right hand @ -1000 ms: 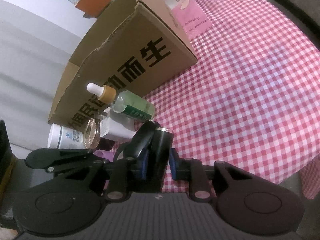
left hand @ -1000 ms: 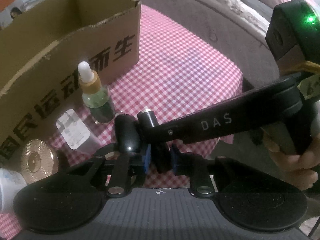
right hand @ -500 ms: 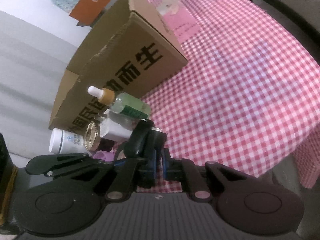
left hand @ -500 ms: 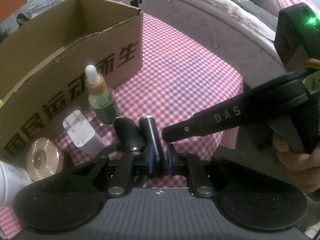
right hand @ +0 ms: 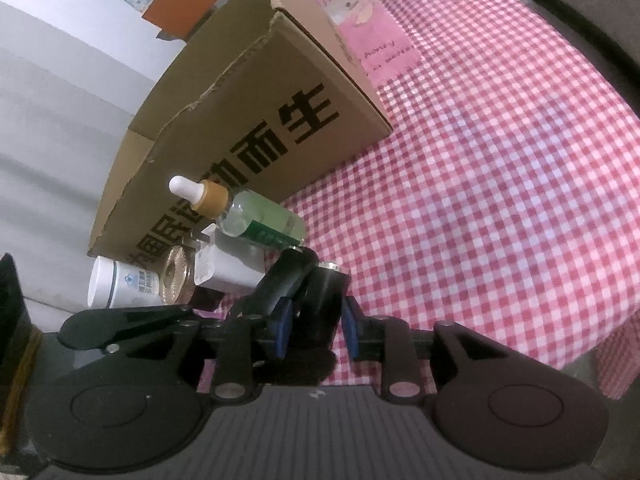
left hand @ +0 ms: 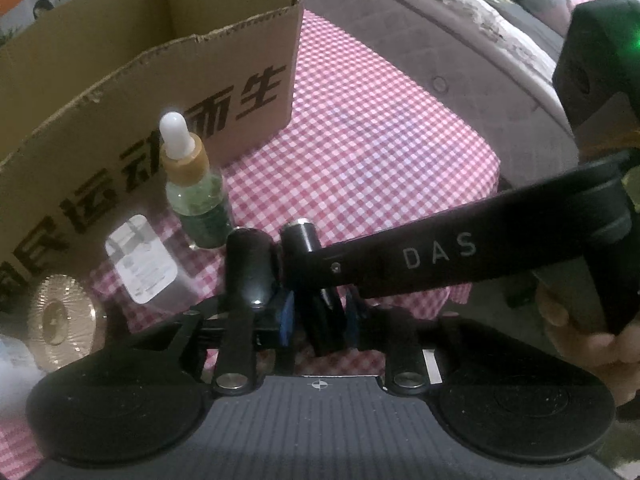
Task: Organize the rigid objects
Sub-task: 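Carry the black pen into the box and open the right tool, then grasp the black oval key fob with the right tool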
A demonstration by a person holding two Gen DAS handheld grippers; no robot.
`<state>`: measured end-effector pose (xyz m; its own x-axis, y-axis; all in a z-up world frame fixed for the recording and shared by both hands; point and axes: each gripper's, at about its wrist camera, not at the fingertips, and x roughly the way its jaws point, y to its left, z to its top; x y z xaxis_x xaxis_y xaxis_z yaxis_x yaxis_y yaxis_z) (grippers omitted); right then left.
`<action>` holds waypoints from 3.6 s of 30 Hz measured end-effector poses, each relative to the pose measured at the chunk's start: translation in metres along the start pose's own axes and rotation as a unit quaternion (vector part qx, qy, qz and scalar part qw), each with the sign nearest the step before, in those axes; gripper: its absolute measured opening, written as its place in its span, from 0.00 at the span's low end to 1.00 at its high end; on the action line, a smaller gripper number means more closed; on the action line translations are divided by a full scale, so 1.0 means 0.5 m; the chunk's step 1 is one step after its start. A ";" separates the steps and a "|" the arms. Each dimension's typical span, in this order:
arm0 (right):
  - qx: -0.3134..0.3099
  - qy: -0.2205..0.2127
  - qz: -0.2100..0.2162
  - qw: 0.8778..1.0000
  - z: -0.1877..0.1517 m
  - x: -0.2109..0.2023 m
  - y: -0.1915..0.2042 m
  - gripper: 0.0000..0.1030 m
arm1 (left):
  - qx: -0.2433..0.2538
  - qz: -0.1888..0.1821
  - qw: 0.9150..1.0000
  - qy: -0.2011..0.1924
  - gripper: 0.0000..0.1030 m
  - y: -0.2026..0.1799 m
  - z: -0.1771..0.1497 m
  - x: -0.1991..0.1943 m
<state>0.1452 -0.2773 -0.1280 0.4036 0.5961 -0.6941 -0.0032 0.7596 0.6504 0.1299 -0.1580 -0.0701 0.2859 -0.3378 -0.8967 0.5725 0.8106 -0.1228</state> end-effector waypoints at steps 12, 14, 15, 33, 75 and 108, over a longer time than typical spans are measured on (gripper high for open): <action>-0.039 -0.053 -0.003 0.998 -0.033 -0.013 0.008 0.24 | -0.003 0.007 0.999 -0.051 0.23 -0.014 -0.009 -0.020; -0.052 -0.067 -0.008 0.996 -0.044 -0.031 0.020 0.24 | -0.004 0.001 0.998 -0.068 0.23 -0.017 -0.013 -0.041; -0.058 -0.074 -0.010 0.996 -0.049 -0.041 0.028 0.24 | -0.005 0.000 0.997 -0.077 0.23 -0.018 -0.016 -0.052; -0.264 -0.094 0.079 0.957 0.125 -0.076 0.359 0.23 | -0.089 0.121 0.969 -0.198 0.23 0.167 0.060 -0.330; -0.175 -0.036 0.173 0.969 0.229 -0.137 0.285 0.54 | -0.082 0.053 0.951 -0.292 0.80 0.176 -0.055 -0.367; 0.089 0.045 0.104 0.990 0.066 0.060 -0.059 0.41 | 0.030 -0.005 0.999 -0.016 0.51 0.064 0.015 -0.052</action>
<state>0.1877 -0.2907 -0.1577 0.3275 0.7618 -0.5589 0.0876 0.5645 0.8208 0.1467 -0.1268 -0.0474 0.3038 -0.3616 -0.8815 0.6205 0.7771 -0.1049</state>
